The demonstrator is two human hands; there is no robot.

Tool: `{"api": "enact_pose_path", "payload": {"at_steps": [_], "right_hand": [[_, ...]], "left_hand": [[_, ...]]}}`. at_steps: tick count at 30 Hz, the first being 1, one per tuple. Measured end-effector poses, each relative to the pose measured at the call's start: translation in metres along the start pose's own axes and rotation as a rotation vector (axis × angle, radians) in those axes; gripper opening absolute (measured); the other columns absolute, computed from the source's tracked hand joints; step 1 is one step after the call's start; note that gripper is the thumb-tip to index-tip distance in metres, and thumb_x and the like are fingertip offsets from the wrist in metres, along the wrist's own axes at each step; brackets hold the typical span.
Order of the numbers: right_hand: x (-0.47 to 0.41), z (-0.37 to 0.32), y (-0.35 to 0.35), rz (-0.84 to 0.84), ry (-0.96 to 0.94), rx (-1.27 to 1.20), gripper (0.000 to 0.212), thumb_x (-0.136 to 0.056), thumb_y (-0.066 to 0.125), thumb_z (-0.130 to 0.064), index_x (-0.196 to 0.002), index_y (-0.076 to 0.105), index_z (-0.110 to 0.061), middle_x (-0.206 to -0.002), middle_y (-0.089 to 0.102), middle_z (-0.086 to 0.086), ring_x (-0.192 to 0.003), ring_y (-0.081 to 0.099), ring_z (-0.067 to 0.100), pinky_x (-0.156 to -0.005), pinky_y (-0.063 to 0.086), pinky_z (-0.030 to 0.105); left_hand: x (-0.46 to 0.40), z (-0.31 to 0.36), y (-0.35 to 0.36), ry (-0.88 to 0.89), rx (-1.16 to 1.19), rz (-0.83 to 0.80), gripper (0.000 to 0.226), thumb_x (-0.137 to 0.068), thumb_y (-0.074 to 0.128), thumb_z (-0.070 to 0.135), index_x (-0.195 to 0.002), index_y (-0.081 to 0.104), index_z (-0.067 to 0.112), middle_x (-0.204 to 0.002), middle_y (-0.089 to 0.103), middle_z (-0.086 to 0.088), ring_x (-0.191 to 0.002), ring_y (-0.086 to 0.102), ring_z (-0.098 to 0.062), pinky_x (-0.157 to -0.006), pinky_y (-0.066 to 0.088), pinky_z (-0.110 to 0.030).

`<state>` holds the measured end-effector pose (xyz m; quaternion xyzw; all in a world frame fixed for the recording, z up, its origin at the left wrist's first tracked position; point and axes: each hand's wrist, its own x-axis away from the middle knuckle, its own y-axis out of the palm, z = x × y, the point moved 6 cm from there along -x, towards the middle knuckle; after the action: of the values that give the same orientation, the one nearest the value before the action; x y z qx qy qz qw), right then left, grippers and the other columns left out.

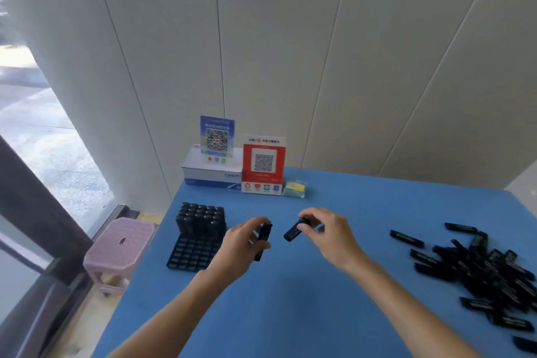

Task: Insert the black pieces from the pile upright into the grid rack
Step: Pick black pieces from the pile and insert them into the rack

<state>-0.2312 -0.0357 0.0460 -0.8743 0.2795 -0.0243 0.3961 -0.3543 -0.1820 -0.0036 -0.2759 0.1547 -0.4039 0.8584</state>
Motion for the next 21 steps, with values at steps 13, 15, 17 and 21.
{"api": "enact_pose_path", "payload": {"at_steps": [13, 15, 17, 21], "right_hand": [[-0.031, -0.105, 0.125, -0.028, -0.061, 0.02, 0.02, -0.084, 0.068, -0.021, -0.103, 0.067, -0.02, -0.091, 0.064, -0.009, -0.085, 0.058, 0.004, -0.075, 0.039, 0.007], [-0.034, -0.112, 0.135, -0.031, -0.066, 0.044, 0.019, -0.085, 0.067, -0.021, -0.104, 0.065, -0.02, -0.094, 0.064, -0.01, -0.088, 0.058, 0.004, -0.078, 0.04, 0.01], [-0.038, -0.117, 0.14, -0.025, -0.059, 0.064, 0.018, -0.086, 0.066, -0.02, -0.104, 0.063, -0.019, -0.097, 0.064, -0.009, -0.091, 0.057, 0.005, -0.078, 0.038, 0.009], [-0.045, -0.12, 0.145, -0.017, -0.046, 0.11, 0.018, -0.087, 0.065, -0.02, -0.104, 0.062, -0.017, -0.101, 0.065, -0.005, -0.095, 0.056, 0.009, -0.082, 0.043, 0.017]], "left_hand": [[0.02, -0.082, -0.126, 0.09, -0.034, 0.119, 0.035, -0.079, 0.072, 0.009, -0.112, 0.061, 0.016, -0.09, 0.062, 0.003, -0.075, 0.06, -0.007, -0.066, 0.042, -0.003], [0.016, -0.088, -0.133, 0.088, -0.018, 0.13, 0.033, -0.079, 0.072, 0.007, -0.109, 0.061, 0.013, -0.091, 0.065, 0.0, -0.077, 0.062, -0.011, -0.065, 0.042, -0.002], [0.012, -0.092, -0.136, 0.097, -0.007, 0.132, 0.03, -0.078, 0.072, 0.006, -0.106, 0.062, 0.01, -0.092, 0.067, -0.001, -0.079, 0.063, -0.012, -0.066, 0.042, -0.002], [0.006, -0.091, -0.136, 0.171, -0.033, 0.11, 0.025, -0.077, 0.074, 0.007, -0.099, 0.063, 0.008, -0.086, 0.063, 0.004, -0.076, 0.062, -0.01, -0.069, 0.045, -0.005]]}}
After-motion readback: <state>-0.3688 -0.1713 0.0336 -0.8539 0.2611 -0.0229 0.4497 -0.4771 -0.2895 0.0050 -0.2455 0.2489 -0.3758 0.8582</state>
